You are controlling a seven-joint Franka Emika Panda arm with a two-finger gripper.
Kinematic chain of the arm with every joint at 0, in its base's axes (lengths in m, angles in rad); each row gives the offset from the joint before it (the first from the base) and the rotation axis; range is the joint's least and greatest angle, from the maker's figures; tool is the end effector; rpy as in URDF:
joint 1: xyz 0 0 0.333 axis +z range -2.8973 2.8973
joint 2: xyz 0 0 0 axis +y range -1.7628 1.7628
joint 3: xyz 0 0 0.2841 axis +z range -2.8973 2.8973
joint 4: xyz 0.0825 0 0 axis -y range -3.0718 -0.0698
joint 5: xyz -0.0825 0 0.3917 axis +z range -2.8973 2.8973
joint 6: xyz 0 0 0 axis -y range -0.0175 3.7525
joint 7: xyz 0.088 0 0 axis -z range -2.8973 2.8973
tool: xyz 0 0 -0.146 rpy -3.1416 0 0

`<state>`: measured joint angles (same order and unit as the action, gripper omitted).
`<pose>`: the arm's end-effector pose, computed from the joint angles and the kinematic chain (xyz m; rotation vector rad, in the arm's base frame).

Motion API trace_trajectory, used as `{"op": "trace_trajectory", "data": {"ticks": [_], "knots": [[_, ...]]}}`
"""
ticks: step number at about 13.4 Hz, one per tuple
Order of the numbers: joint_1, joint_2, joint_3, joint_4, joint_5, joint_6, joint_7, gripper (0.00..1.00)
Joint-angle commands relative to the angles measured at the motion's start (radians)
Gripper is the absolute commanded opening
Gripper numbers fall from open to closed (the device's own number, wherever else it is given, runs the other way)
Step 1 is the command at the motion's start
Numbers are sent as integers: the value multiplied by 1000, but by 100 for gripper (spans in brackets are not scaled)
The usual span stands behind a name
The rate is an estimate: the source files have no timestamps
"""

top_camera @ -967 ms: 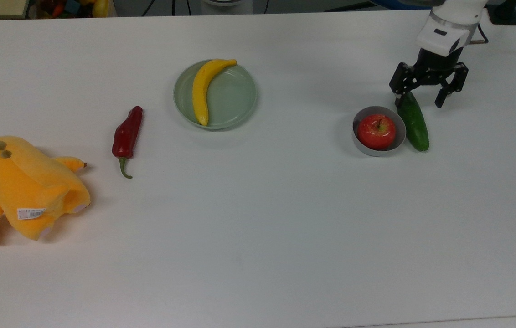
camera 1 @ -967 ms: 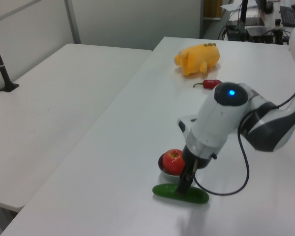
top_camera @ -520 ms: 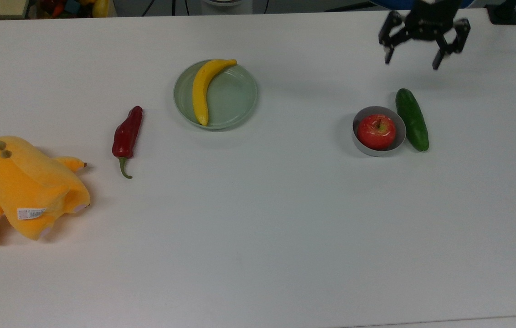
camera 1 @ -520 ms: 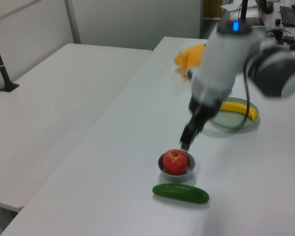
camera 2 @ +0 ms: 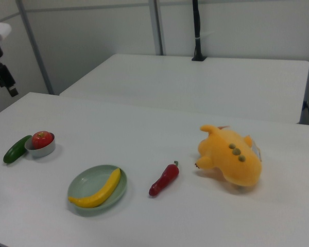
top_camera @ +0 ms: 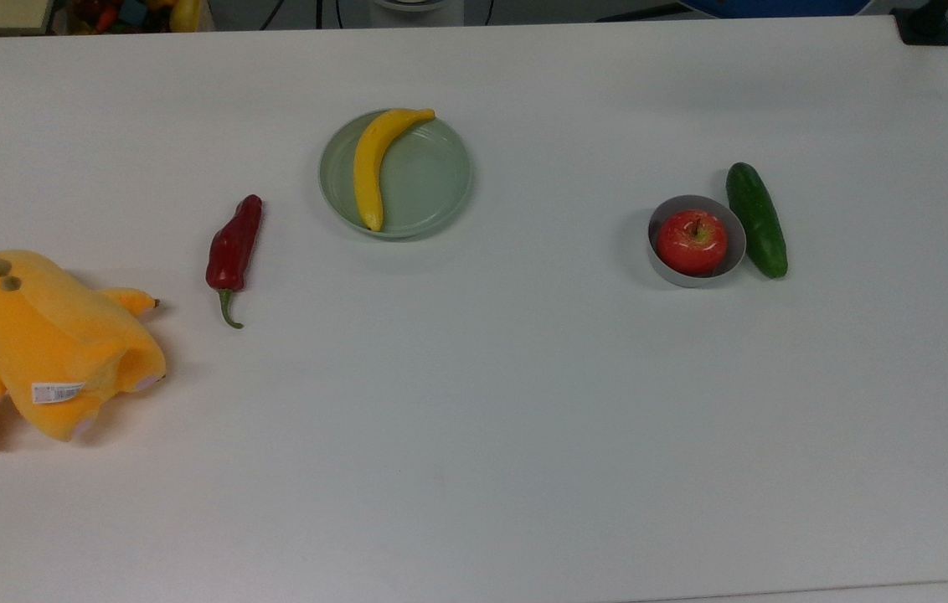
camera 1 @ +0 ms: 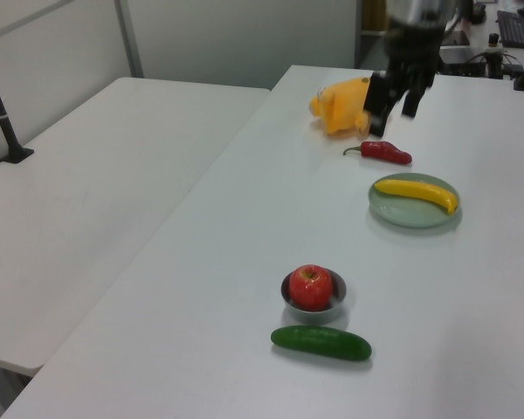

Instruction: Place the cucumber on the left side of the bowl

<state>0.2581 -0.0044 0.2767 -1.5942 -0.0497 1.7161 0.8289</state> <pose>0.5024 0.2903 0.5588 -3.0626 0.4471 -0.2013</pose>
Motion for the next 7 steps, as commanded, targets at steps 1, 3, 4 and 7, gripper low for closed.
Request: {"op": "trace_trajectory", "data": {"ticks": [1,3,4,7], "knots": [[4,-77,-155,-23,112,-104,-164,100],[4,-97,-239,-23,145,-157,-278,100],[9,-109,-295,-23,155,-164,-374,100],[4,-92,-372,-29,186,-126,-551,100]]}}
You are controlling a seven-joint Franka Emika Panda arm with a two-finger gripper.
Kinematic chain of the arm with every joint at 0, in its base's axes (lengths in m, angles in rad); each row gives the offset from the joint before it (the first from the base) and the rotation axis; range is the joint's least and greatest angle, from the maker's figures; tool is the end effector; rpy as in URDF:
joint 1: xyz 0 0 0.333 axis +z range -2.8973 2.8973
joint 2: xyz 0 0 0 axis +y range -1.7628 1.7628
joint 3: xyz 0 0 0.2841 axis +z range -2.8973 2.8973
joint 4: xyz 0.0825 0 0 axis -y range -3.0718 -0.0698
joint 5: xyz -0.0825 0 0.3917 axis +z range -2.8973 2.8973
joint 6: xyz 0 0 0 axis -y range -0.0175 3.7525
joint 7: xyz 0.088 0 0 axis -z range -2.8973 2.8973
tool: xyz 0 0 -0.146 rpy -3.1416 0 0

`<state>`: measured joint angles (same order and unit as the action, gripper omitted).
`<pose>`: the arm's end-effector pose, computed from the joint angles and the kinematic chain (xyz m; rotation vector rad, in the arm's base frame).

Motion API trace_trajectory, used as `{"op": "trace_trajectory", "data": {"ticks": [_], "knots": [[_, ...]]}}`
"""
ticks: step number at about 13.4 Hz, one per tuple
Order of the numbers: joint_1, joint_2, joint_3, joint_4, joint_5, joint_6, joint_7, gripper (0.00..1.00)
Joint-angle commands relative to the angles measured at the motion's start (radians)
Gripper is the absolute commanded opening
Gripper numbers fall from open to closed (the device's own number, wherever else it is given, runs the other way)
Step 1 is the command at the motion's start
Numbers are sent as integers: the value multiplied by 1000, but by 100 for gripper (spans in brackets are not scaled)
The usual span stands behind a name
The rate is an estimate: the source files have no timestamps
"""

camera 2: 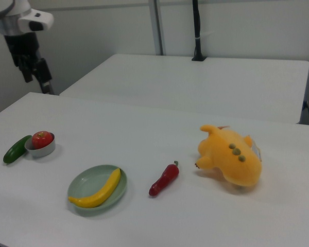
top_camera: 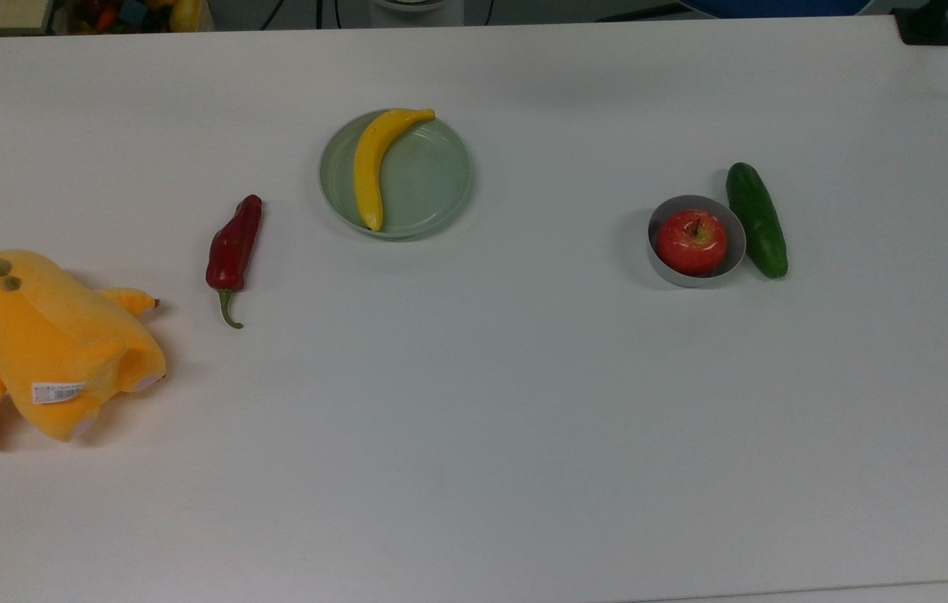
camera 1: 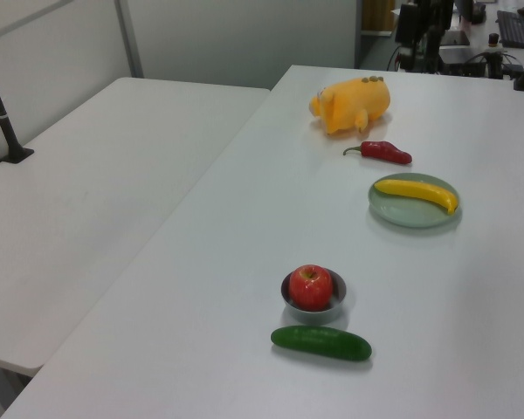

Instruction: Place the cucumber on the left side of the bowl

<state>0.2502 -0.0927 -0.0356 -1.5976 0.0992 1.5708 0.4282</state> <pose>0.5234 0.1281 0.5925 -3.0066 0.3173 -0.0455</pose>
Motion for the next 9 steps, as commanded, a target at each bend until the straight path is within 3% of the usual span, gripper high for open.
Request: {"op": "trace_trajectory", "data": {"ticks": [1,6,9], "knots": [[4,-2,-64,-31,37,53,-214,100],[-63,39,-64,-35,39,156,-493,100],[-65,42,-63,-36,39,156,-529,100]]}}
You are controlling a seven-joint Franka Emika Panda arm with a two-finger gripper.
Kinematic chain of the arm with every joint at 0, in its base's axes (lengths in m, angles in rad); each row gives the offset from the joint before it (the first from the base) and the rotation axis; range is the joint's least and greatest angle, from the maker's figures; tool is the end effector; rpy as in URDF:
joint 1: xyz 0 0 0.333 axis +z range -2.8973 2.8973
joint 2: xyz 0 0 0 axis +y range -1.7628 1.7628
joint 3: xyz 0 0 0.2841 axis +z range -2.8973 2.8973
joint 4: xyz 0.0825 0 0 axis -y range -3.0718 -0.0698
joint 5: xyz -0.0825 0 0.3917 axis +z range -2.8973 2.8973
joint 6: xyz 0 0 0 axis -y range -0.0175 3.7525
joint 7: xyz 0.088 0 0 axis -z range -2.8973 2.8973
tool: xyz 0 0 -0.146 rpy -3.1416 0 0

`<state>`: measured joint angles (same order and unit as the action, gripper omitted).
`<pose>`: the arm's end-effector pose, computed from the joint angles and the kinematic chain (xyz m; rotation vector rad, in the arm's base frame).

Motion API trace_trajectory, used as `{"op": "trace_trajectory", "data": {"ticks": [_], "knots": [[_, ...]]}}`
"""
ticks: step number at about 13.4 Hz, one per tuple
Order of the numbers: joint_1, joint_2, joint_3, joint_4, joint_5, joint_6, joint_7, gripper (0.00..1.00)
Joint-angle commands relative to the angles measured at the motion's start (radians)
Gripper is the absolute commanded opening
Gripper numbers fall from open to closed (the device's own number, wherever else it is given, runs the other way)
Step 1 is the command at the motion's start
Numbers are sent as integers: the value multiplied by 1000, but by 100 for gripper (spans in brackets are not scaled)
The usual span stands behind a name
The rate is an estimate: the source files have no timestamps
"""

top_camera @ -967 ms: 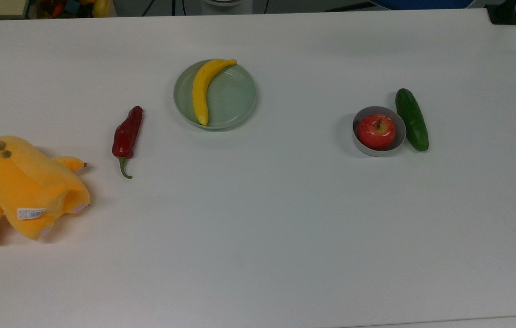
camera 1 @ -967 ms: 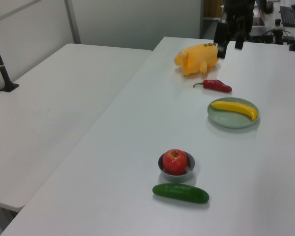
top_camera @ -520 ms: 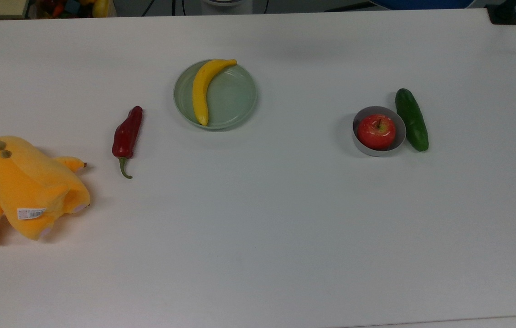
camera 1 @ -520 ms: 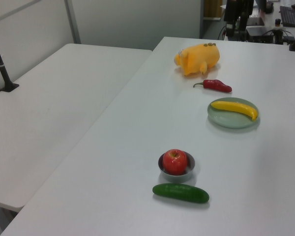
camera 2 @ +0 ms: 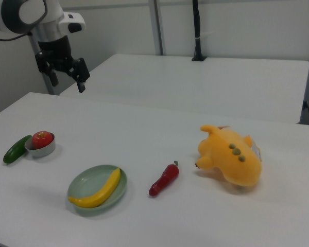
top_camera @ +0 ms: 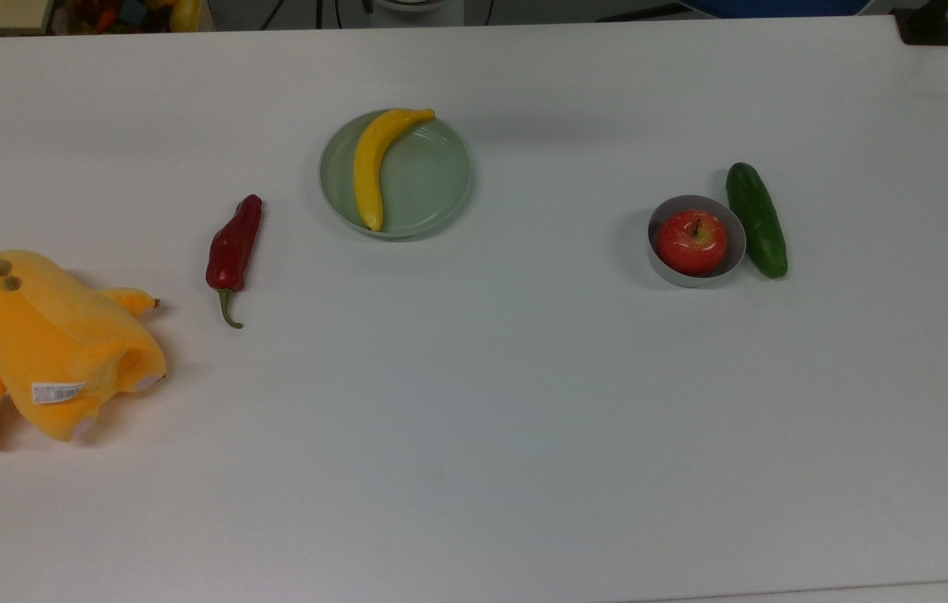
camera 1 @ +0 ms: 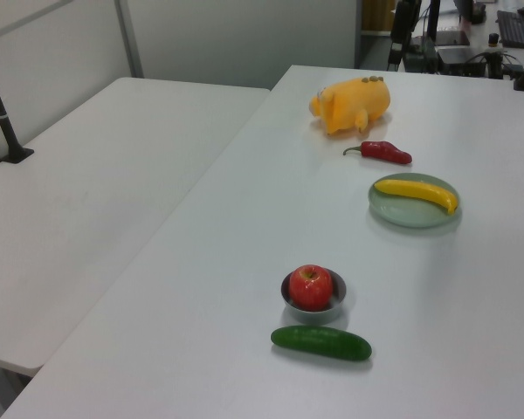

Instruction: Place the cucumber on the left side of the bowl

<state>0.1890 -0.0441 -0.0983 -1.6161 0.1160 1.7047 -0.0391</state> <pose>0.5646 0.0658 0.5703 -3.0063 -0.1832 -0.1951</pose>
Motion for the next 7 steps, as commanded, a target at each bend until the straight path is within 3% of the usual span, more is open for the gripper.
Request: {"op": "trace_trajectory", "data": {"ticks": [1,7], "knots": [[-2,-6,0,-19,22,23,-64,100],[0,-6,5,-21,21,19,-62,100]]}}
